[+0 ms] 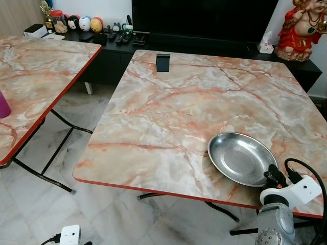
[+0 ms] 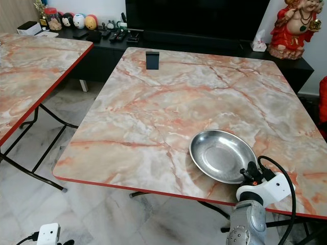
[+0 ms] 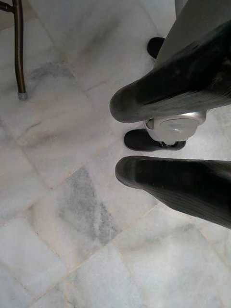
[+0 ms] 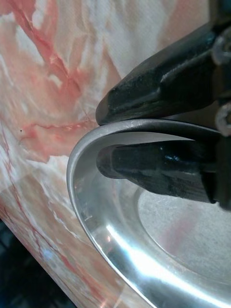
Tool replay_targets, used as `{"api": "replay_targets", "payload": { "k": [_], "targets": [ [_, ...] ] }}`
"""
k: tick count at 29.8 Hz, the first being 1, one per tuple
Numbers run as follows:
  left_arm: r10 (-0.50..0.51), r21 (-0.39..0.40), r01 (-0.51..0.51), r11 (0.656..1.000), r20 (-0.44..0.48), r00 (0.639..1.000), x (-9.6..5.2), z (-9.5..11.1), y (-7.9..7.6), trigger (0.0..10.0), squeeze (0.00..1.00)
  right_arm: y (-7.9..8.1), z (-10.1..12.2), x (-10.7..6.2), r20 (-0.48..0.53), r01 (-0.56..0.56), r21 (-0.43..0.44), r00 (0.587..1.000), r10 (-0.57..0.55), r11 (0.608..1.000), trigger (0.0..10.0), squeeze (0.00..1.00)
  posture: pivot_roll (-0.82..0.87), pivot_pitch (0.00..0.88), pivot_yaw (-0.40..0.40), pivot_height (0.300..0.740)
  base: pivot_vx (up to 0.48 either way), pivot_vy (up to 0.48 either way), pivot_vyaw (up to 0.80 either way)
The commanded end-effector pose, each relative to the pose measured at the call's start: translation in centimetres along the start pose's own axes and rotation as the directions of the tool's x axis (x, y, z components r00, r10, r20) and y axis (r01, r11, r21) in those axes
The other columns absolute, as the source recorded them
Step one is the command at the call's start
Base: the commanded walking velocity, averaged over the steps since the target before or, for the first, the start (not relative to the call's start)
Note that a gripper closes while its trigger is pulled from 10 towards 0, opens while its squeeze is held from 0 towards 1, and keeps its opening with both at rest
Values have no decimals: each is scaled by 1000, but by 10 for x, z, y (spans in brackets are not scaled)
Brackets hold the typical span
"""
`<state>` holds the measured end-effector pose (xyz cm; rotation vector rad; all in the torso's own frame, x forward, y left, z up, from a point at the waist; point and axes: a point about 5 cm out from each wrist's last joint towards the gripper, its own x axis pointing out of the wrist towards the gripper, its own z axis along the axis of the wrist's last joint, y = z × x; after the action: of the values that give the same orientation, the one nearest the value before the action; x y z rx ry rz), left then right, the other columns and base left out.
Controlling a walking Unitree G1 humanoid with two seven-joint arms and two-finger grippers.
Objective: Setting the table
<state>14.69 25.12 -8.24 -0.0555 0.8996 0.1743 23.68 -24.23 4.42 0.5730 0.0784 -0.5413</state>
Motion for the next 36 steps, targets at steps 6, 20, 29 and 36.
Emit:
{"api": "replay_targets", "payload": {
  "k": [6,20,29,36],
  "targets": [
    [-2,-8,2,1000,-33,999,0,-5,-3,10000,0,-5,1,3,9,24,-24,1000,-24,999,10000,933,-23,4,-68,740,0,0,0],
    [-2,-9,1,1000,-36,999,-1,-6,-2,10000,0,5,12,5,82,-25,1,996,25,1000,10000,0,-23,3,-69,740,0,0,0],
    [0,-12,0,1000,-37,999,-2,-8,0,10000,0,16,21,7,131,-63,-28,989,67,998,10000,0,-20,2,-70,740,0,0,0],
    [21,12,-20,1000,-26,999,-2,-6,5,10000,0,55,47,9,245,-182,-332,931,271,925,10000,0,-33,8,-60,740,0,0,0]
  ]
}}
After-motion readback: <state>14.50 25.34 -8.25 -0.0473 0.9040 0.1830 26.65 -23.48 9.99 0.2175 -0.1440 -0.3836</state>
